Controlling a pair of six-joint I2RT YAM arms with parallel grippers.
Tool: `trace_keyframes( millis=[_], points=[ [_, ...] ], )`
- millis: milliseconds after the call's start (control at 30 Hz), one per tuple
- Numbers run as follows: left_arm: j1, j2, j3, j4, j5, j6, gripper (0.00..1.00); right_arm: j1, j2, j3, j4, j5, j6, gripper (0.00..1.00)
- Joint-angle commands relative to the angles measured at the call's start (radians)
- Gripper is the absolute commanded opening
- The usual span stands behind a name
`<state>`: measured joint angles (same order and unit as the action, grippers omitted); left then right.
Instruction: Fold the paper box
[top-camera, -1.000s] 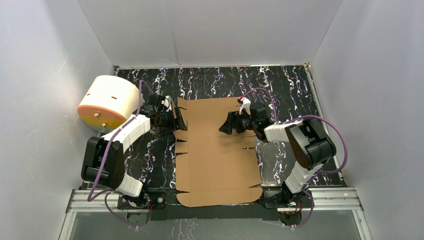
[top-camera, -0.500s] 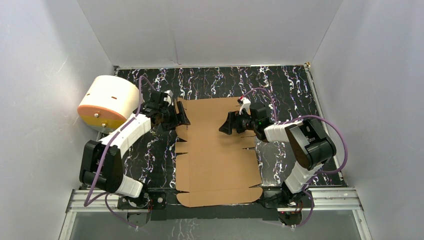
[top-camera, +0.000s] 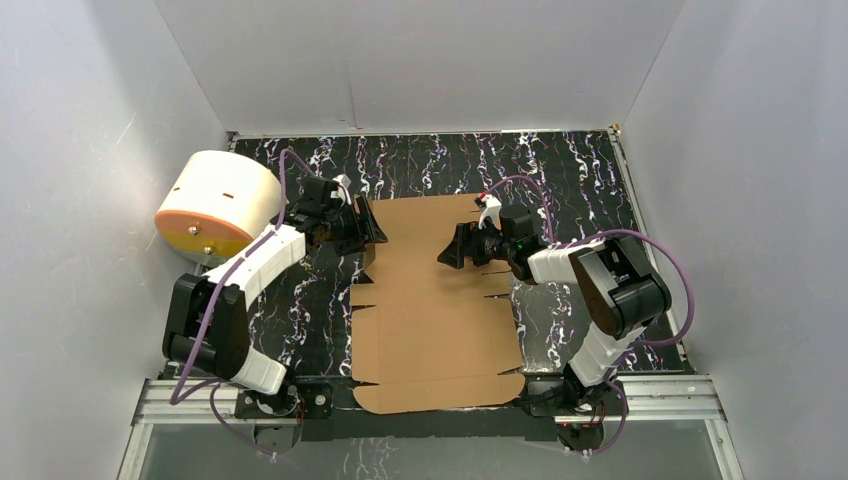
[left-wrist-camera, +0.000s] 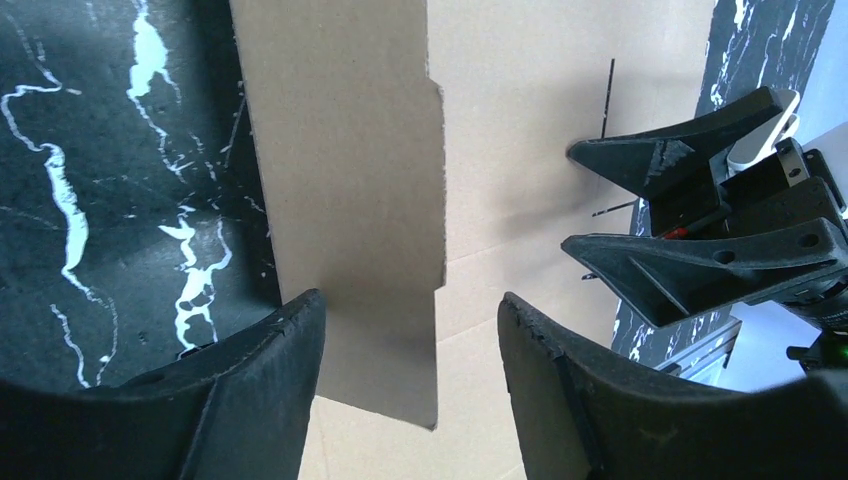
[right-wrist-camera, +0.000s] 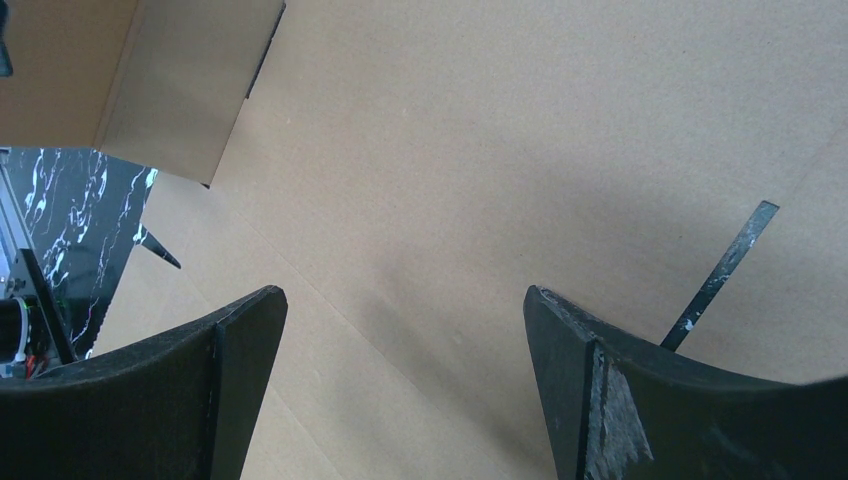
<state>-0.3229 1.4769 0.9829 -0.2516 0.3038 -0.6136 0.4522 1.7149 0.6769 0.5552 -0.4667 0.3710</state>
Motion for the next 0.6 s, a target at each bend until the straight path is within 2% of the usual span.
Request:
trace_keyframes(
  millis=[0, 567],
  points=[
    [-0.032, 0.017, 0.051, 0.025, 0.046, -0.015, 0.61, 0.003, 0.043, -0.018, -0.009, -0.003, 0.012, 0.99],
    [-0.044, 0.118, 0.039, 0.053, 0.007, -0.008, 0.59, 0.003, 0.055, -0.020, 0.004, -0.009, 0.018, 0.99]
  ],
)
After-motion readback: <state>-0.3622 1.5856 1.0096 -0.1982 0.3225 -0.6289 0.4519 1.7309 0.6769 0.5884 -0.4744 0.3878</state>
